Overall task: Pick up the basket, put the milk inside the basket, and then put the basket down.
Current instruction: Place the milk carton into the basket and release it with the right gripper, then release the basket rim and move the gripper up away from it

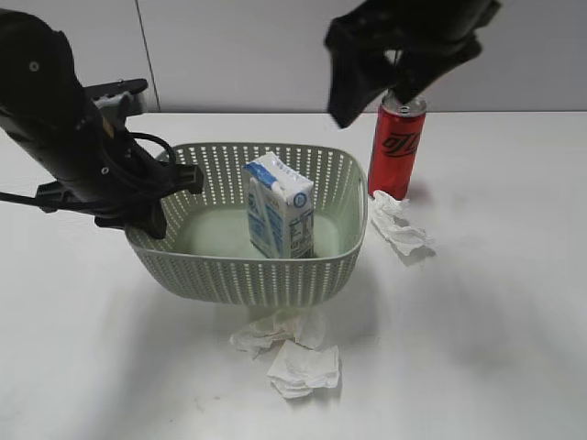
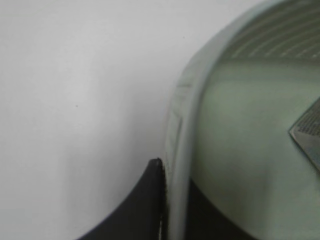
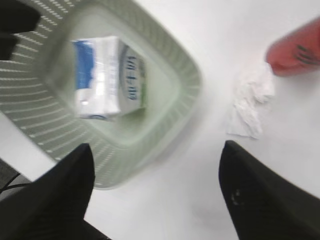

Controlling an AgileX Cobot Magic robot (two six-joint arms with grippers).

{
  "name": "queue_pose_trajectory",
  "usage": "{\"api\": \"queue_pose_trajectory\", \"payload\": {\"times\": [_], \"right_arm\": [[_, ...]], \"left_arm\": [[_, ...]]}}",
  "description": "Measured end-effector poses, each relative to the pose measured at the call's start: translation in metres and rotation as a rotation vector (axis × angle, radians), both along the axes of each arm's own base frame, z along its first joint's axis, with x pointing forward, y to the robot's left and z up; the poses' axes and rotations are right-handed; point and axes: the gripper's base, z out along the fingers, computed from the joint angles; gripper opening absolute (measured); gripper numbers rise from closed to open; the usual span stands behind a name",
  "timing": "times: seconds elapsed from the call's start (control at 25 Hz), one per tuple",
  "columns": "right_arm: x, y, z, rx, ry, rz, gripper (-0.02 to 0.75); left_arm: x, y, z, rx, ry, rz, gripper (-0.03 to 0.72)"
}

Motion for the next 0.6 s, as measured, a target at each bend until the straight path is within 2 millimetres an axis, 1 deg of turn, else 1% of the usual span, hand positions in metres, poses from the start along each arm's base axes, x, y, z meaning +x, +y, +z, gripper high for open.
{"api": "queue_pose_trajectory", "payload": {"times": [0.12,0.24,0.28,0.4,0.48,0.6], "right_arm": [[0.017,-0.045,-0.004,-0.030,0.010,-0.116,0.588],[0.031,-0.091,-0.018,-0.065,0.053,-0.222,0.587],[0.035,-0.106,-0.022,-0.077,0.070,-0.252,0.587],[0.039,-0.142,-0.032,-0.097,0.110,-0.336,0.587],[0.035,-0.156,-0.034,-0.102,0.120,-0.370,0.587],[0.019,-0.163,-0.030,-0.103,0.119,-0.374,0.587]], "left_arm": [[-0.002,0.000,0.005,-0.011,-0.007,0.003,0.010],[-0.003,0.001,0.011,-0.016,-0.012,0.001,0.010],[-0.003,0.001,0.014,-0.017,-0.012,0.000,0.010],[-0.001,0.000,0.020,-0.012,-0.017,-0.008,0.010],[0.004,0.001,0.026,-0.017,-0.032,-0.003,0.010],[0.014,0.005,0.036,-0.033,-0.062,0.020,0.010]]}}
